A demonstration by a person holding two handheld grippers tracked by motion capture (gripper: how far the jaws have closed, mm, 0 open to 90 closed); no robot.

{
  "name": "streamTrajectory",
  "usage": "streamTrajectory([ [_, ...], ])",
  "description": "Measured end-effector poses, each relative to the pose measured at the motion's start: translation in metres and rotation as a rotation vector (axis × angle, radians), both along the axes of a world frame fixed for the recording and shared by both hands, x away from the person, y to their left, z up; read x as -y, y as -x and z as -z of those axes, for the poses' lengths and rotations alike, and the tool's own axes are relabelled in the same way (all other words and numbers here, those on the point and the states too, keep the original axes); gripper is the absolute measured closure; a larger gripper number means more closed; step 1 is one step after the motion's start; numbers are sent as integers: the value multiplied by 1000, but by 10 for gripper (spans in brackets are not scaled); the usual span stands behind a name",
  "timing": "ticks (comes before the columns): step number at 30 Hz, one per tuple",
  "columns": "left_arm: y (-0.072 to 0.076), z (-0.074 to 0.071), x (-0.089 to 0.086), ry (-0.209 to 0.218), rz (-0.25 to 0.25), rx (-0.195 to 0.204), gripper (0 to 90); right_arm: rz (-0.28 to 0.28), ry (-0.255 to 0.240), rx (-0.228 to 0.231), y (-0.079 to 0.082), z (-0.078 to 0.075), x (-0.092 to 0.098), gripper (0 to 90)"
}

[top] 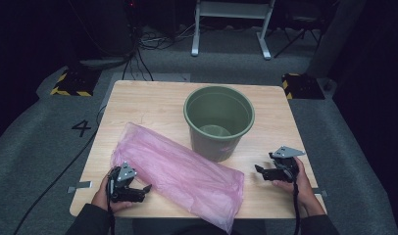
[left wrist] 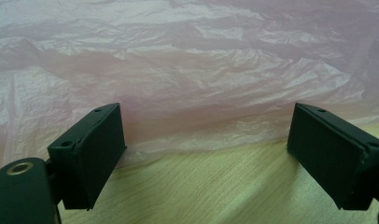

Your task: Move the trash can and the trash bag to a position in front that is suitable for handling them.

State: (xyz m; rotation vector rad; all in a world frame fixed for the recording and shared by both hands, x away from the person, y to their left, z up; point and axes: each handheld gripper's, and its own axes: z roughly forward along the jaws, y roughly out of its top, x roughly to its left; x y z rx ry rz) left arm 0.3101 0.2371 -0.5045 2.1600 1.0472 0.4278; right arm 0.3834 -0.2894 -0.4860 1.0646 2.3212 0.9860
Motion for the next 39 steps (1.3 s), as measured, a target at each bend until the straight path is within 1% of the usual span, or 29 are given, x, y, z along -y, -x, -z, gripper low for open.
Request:
streamTrajectory([
  [2,0,0,0,0,0,0,110,-10,-16,19,2,-6,-5,216],
  [3,0,0,0,-1,1,1,109,-24,-29,37,3,-11,-8,218],
  [4,0,0,0,-3,1,2,107,-27,-38,43,3,-14,-10,223],
  [6,0,0,0,-4,0,4,106,-46,-61,72,4,-22,-18,235],
  [7,0,0,0,-1,-2,2,106,-53,-71,81,4,-25,-21,240],
  [8,0,0,0,-1,-2,2,106,-53,-71,81,4,-25,-21,240],
  [9,0,0,0,-5,0,3,106,-70,-90,91,3,-30,-26,256],
  [10,0,0,0,-5,0,3,106,-70,-90,91,3,-30,-26,256],
  [11,0,0,0,-3,-1,3,105,-76,-97,102,1,-33,-31,265],
  [13,0,0,0,0,-3,1,106,-89,-104,114,0,-36,-35,267],
  [16,0,0,0,0,-4,1,106,-94,-99,128,-1,-40,-40,269],
  [17,0,0,0,-3,-1,3,106,-108,-114,130,-1,-43,-42,268],
  [19,0,0,0,-2,-1,2,106,-111,-115,142,-2,-46,-46,255],
  [23,0,0,0,-3,-1,2,106,-117,-126,148,-3,-49,-53,230],
  [24,0,0,0,-3,-1,2,106,-128,-126,152,-3,-50,-57,224],
  [25,0,0,0,0,-3,1,106,-126,-122,161,-3,-51,-61,216],
  [26,0,0,0,0,-4,1,106,-132,-135,162,-4,-51,-67,193],
  [29,0,0,0,0,-3,1,106,-124,-139,175,-5,-51,-75,184],
  [31,0,0,0,0,-4,1,106,-123,-140,176,-5,-51,-77,183],
  [33,0,0,0,0,-3,1,106,-120,-159,166,-8,-48,-87,167],
  [34,0,0,0,0,-3,1,106,-120,-159,166,-8,-48,-87,167],
  [35,0,0,0,0,-3,1,106,-109,-157,169,-8,-48,-89,145],
  [36,0,0,0,0,-3,0,106,-62,-175,185,-10,-45,-94,147],
  [37,0,0,0,0,-3,1,106,-62,-175,185,-10,-45,-94,147],
  [38,0,0,0,0,-3,1,106,-29,-196,188,-11,-43,-98,145],
  [39,0,0,0,1,-4,0,106,-14,-198,192,-11,-42,-99,146],
])
